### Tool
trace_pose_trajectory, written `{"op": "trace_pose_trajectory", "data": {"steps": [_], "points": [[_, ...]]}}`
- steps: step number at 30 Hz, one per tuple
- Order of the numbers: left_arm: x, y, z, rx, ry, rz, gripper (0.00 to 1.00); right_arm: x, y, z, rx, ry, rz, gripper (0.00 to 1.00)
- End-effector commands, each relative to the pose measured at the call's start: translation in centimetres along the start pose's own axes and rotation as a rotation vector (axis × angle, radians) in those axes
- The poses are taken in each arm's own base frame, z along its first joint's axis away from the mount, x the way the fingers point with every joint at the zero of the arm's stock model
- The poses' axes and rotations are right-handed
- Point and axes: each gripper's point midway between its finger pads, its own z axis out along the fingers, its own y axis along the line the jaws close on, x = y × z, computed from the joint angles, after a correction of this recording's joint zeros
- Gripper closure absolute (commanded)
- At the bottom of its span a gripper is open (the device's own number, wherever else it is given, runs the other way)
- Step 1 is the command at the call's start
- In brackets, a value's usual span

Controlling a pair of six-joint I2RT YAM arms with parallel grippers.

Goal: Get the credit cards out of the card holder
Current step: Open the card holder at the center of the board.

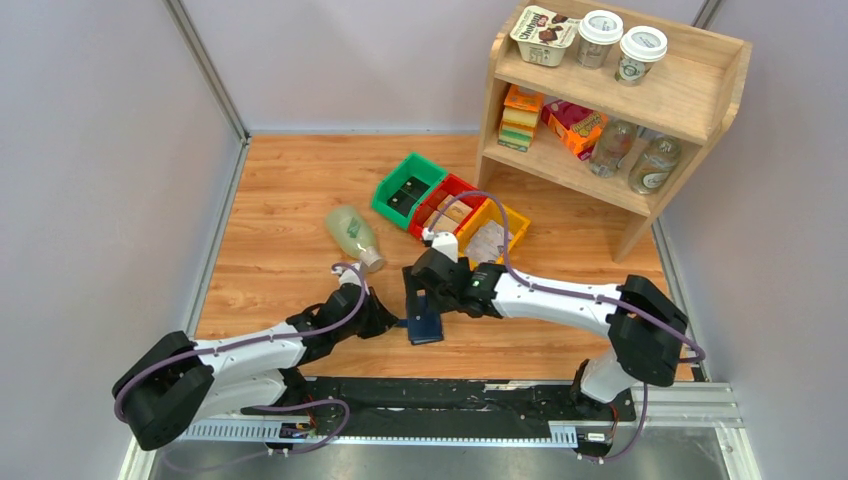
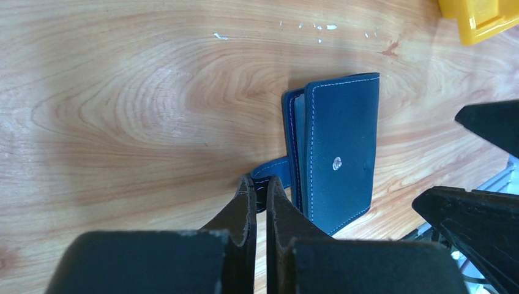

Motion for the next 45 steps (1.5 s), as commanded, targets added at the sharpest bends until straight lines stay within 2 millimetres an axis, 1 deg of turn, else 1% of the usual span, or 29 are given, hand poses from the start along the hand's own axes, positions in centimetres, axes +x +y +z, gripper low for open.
{"op": "trace_pose_trajectory", "data": {"steps": [1,5,11,13,16,20,23,26,28,29,31,33,34,35,37,40,45], "points": [[0.8,0.7,-0.1,0.011,0.008,-0.033,1.00,-0.1,-1.5,0.3,0.188,0.037,-0.129,0.00],[0.7,0.7,-0.2,0.023,-0.001,-0.032,1.00,-0.4,-0.6,2.0,0.226,0.074,-0.144,0.00],[0.5,0.4,-0.4,0.037,-0.013,-0.014,1.00,-0.2,1.0,4.3,0.250,0.116,-0.168,0.00],[0.5,0.6,-0.5,0.033,-0.013,-0.010,1.00,0.1,1.3,4.8,0.251,0.128,-0.173,0.00],[0.4,0.6,-0.6,0.032,-0.015,-0.001,1.00,0.1,1.1,5.0,0.279,0.134,-0.182,0.00],[0.3,0.5,-0.7,0.031,-0.017,0.006,1.00,-0.1,2.1,4.9,0.245,0.137,-0.165,0.00],[0.1,0.6,-0.8,0.026,-0.027,0.005,1.00,0.0,1.3,5.2,0.294,0.141,-0.180,0.00],[-0.1,0.8,-1.0,0.017,-0.038,0.006,1.00,0.6,0.7,5.8,0.315,0.156,-0.200,0.00],[-0.4,0.8,-1.3,0.010,-0.050,0.004,1.00,0.7,0.2,5.9,0.329,0.154,-0.210,0.00],[-0.4,1.2,-1.3,-0.009,-0.051,0.005,1.00,0.9,0.1,5.7,0.330,0.160,-0.214,0.01],[-0.8,1.4,-1.5,-0.025,-0.066,0.008,1.00,0.6,0.1,5.2,0.320,0.154,-0.216,0.02],[-0.5,2.2,-1.8,-0.064,-0.056,0.016,1.00,0.3,0.1,4.2,0.309,0.146,-0.212,0.04],[-0.8,2.3,-1.9,-0.068,-0.067,0.016,1.00,0.1,0.1,3.8,0.303,0.140,-0.210,0.04],[-0.5,2.5,-2.0,-0.078,-0.057,0.021,1.00,-0.2,0.2,3.2,0.291,0.132,-0.205,0.05],[-0.7,2.6,-2.1,-0.086,-0.065,0.020,1.00,-0.4,0.1,2.2,0.274,0.125,-0.195,0.07],[-0.8,3.2,-2.4,-0.116,-0.070,0.024,1.00,-0.3,-0.3,1.2,0.256,0.129,-0.173,0.09],[-1.3,3.3,-2.8,-0.135,-0.089,0.016,1.00,0.7,-0.7,-0.2,0.214,0.141,-0.137,0.10]]}}
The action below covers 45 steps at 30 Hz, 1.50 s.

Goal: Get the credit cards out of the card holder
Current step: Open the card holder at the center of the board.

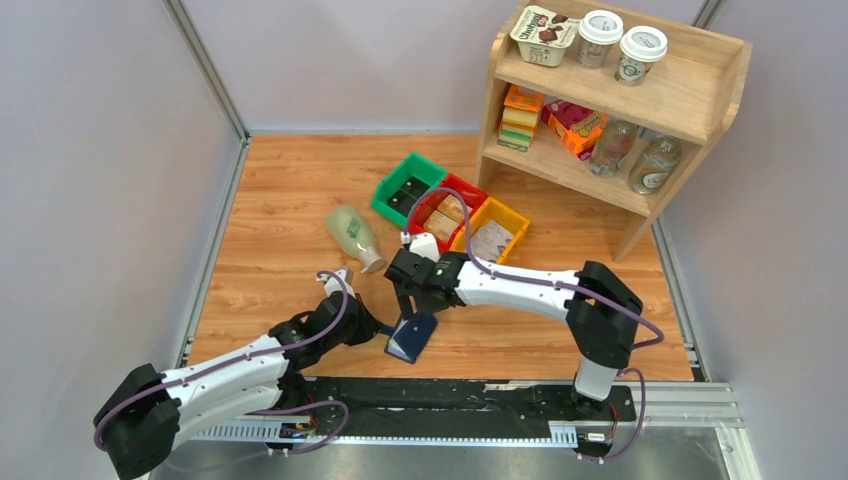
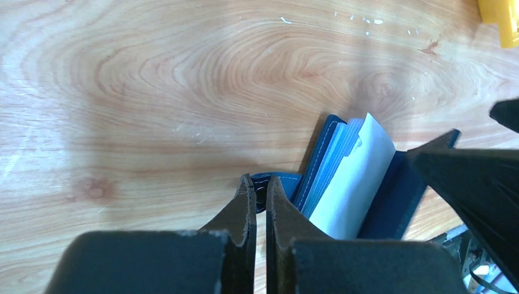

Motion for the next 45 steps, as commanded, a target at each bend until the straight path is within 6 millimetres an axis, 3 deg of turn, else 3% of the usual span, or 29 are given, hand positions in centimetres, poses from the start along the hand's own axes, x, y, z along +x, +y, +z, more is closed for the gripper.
{"op": "trace_pose_trajectory", "data": {"steps": [1,7,13,18,27,33,36,40,45], "points": [[-1.2,0.8,-0.6,-0.065,-0.040,0.017,1.00,1.2,-1.3,-1.5,-0.026,0.010,0.024,0.11],[-2.1,0.3,-1.0,-0.066,-0.070,-0.003,1.00,4.0,-2.4,-2.0,-0.108,-0.002,0.093,0.21],[-2.8,-0.7,-1.3,-0.047,-0.077,0.006,1.00,7.2,-3.4,-0.3,-0.172,-0.011,0.166,0.31],[-3.3,-2.5,-1.6,-0.004,-0.066,0.025,1.00,8.1,-3.4,1.3,-0.198,-0.037,0.190,0.40],[-6.4,-9.0,-3.8,0.174,-0.090,0.090,1.00,7.1,-3.0,3.4,-0.193,-0.101,0.145,0.50],[-7.3,-12.0,-5.1,0.256,-0.074,0.119,1.00,5.9,-2.8,3.8,-0.190,-0.123,0.125,0.51],[-7.2,-12.2,-5.2,0.266,-0.063,0.127,1.00,4.5,-3.0,2.1,-0.195,-0.171,0.129,0.48],[-6.4,-10.7,-4.4,0.216,-0.051,0.098,1.00,2.8,-3.6,-0.6,-0.214,-0.235,0.152,0.45],[-6.7,-9.9,-4.1,0.186,-0.079,0.061,1.00,1.3,-2.0,-2.1,-0.300,-0.266,0.157,0.45]]}}
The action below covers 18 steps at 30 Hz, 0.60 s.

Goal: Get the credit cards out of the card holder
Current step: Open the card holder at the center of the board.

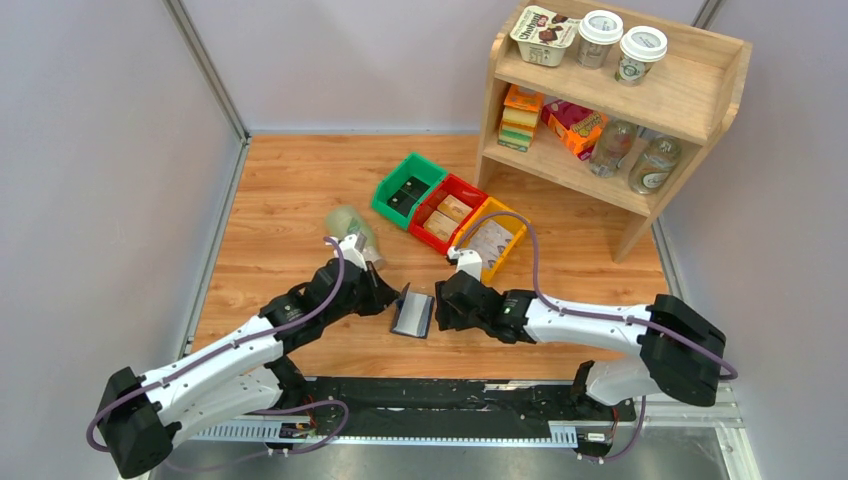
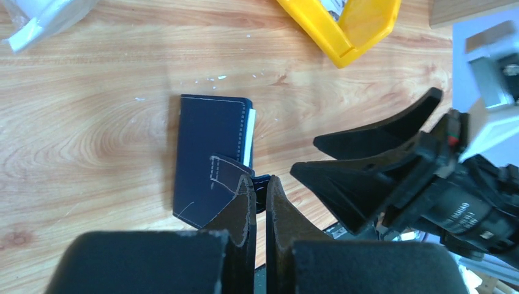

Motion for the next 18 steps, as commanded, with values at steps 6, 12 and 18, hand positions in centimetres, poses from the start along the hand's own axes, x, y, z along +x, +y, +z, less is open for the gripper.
{"op": "trace_pose_trajectory", "data": {"steps": [6,12,18], "points": [[0.2,4.8,-0.4,-0.192,-0.042,-0.048,1.00,-2.4,4.1,0.8,-0.147,-0.014,0.043,0.48],[2.8,10.6,-0.4,-0.345,0.003,-0.090,1.00,-2.4,5.6,1.8,-0.231,0.016,0.096,0.49],[4.4,13.7,-0.6,-0.429,0.030,-0.068,1.00,-3.5,7.2,2.1,-0.286,0.008,0.107,0.45]]}}
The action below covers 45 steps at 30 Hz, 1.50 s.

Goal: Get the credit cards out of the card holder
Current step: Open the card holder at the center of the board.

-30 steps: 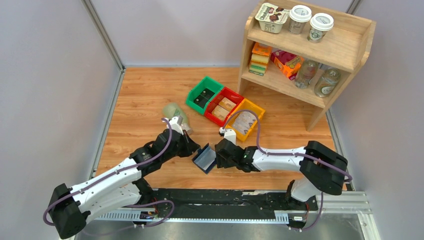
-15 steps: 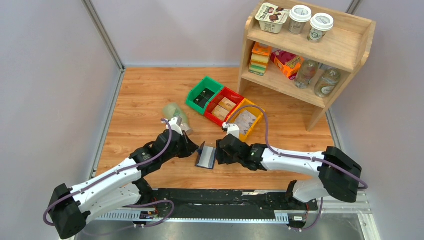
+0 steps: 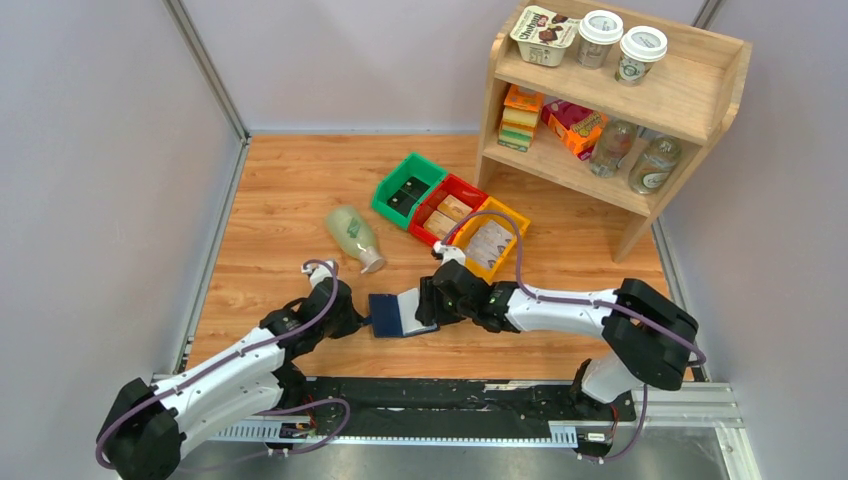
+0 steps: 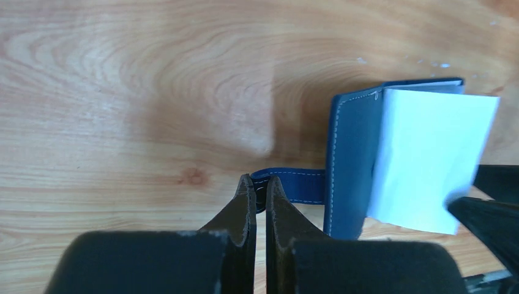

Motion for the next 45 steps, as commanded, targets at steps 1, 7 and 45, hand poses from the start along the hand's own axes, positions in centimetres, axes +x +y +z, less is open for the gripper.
{"op": "trace_pose_trajectory", "data": {"steps": [1,7,45], "points": [[0.5,1.5,0.3,-0.050,0.010,0.020,1.00,-3.2,3.9,0.1,-0.123,-0.064,0.024,0.45],[1.9,2.0,0.7,-0.053,0.059,0.038,1.00,-4.0,4.5,0.6,-0.139,-0.062,0.010,0.41],[-2.5,-1.3,-4.9,0.135,-0.101,-0.027,0.36,-0.1,10.5,5.5,-0.438,0.225,0.039,0.41]]}}
